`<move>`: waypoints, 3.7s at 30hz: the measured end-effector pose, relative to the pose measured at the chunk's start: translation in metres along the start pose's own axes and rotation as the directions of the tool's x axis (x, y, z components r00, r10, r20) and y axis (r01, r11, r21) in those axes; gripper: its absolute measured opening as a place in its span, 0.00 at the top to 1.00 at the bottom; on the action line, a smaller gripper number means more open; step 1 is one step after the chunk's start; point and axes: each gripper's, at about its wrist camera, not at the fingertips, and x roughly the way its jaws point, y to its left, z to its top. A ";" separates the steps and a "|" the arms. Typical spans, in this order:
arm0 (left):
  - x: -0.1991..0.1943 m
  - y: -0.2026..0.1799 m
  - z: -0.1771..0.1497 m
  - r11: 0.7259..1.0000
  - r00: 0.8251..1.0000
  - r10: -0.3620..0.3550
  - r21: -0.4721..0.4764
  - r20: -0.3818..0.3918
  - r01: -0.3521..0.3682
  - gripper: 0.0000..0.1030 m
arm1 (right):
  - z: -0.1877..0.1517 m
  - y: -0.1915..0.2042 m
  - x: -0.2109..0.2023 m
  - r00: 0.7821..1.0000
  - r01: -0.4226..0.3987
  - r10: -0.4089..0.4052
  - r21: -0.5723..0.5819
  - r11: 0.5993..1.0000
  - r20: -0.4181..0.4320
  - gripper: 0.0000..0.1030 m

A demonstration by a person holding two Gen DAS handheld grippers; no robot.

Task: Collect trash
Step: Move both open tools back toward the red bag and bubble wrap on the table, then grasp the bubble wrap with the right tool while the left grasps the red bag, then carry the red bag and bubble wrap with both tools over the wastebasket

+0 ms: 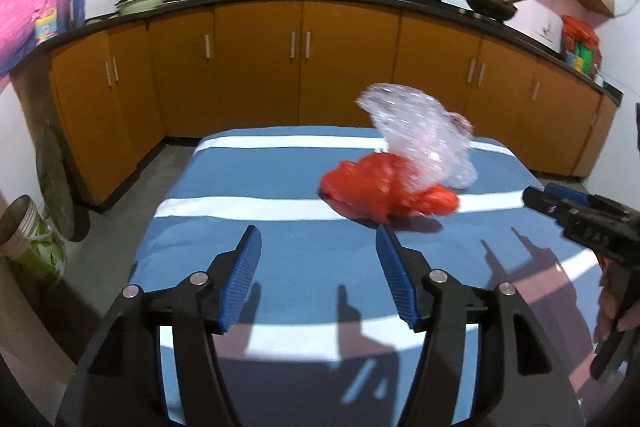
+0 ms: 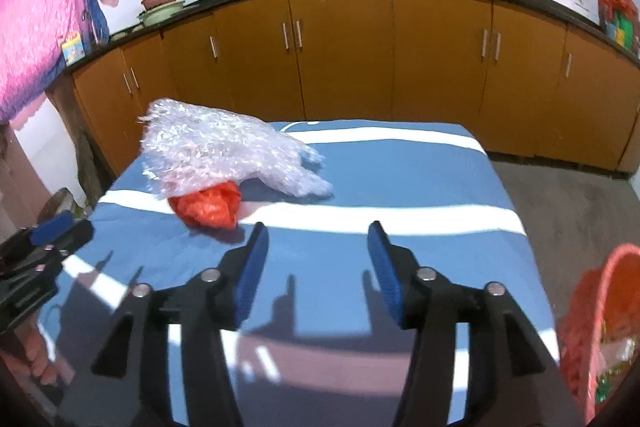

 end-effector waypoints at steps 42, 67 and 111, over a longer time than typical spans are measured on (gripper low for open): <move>0.049 -0.046 0.026 0.995 0.995 -0.082 0.045 -0.056 0.084 0.32 | -0.011 -0.074 0.017 0.986 0.160 -0.152 0.104 0.982 -0.074 0.88; 0.070 -0.046 0.021 0.993 0.990 -0.084 0.072 -0.115 0.093 0.88 | -0.026 -0.075 0.005 0.993 0.102 -0.094 0.099 0.990 -0.078 0.88; -0.057 -0.257 -0.001 0.886 0.925 -0.368 0.265 -0.095 0.380 0.88 | -0.114 -0.244 -0.253 0.860 0.476 -0.511 0.347 0.808 0.012 0.89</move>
